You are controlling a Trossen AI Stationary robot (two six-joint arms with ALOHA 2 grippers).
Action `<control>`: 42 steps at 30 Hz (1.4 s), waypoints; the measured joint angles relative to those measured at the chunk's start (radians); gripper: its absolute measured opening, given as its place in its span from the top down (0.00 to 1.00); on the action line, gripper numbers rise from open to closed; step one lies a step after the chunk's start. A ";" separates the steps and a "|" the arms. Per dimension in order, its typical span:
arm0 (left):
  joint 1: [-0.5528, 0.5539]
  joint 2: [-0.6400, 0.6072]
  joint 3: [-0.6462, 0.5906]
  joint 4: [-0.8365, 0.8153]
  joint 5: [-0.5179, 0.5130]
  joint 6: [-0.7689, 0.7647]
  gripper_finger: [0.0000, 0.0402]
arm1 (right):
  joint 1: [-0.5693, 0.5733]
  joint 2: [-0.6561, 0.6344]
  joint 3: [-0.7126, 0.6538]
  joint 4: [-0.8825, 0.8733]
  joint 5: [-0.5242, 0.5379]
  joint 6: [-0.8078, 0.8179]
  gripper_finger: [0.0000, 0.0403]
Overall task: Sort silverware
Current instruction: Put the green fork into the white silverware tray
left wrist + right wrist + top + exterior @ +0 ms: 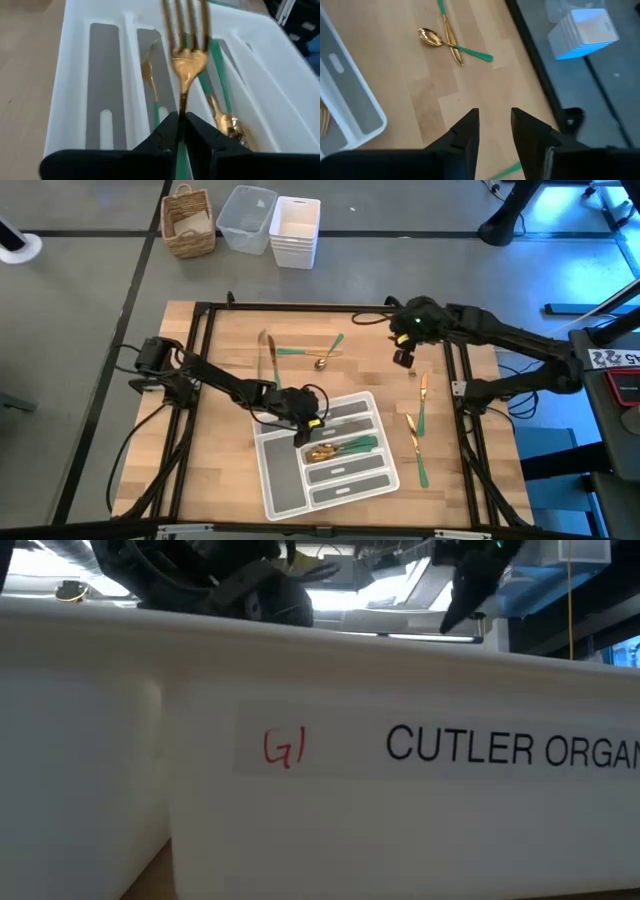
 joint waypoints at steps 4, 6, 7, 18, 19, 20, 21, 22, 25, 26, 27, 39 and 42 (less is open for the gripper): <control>-0.002 0.007 -0.003 -0.027 0.003 0.038 0.89 | -0.039 -0.065 -0.179 0.146 -0.082 0.005 0.71; -0.003 0.007 -0.004 -0.026 0.004 0.051 0.85 | -0.051 -0.076 -0.259 0.212 -0.114 0.010 0.71; -0.003 0.007 -0.003 -0.021 0.004 0.055 0.82 | -0.054 -0.076 -0.297 0.243 -0.131 0.022 0.71; 0.090 -0.152 -0.004 -0.175 0.007 0.010 0.72 | -0.058 -0.075 -0.561 0.396 -0.193 0.172 0.71; 0.111 -0.187 -0.004 -0.216 0.006 0.005 0.72 | -0.058 -0.075 -0.569 0.402 -0.201 0.190 0.71; 0.133 -0.218 -0.004 -0.249 0.006 -0.001 0.72 | -0.058 -0.075 -0.575 0.408 -0.205 0.211 0.71; 0.155 -0.253 -0.004 -0.280 0.005 -0.009 0.72 | -0.058 -0.075 -0.579 0.417 -0.205 0.217 0.71; 0.178 -0.283 -0.003 -0.320 0.000 -0.016 0.72 | -0.058 -0.075 -0.580 0.417 -0.205 0.218 0.71; 0.247 -0.364 -0.003 -0.434 -0.052 -0.046 0.72 | -0.058 -0.075 -0.581 0.423 -0.198 0.219 0.71; 0.271 -0.390 -0.003 -0.476 -0.085 -0.070 0.72 | -0.058 -0.075 -0.581 0.427 -0.196 0.219 0.71; 0.292 -0.408 -0.003 -0.527 -0.123 -0.098 0.72 | -0.058 -0.075 -0.581 0.432 -0.196 0.220 0.71; 0.568 -0.383 -0.029 -0.837 -0.311 -0.275 0.72 | -0.058 -0.075 -0.581 0.588 -0.194 0.220 0.71; 0.613 -0.349 -0.031 -0.839 -0.310 -0.275 0.72 | -0.058 -0.075 -0.580 0.604 -0.194 0.220 0.71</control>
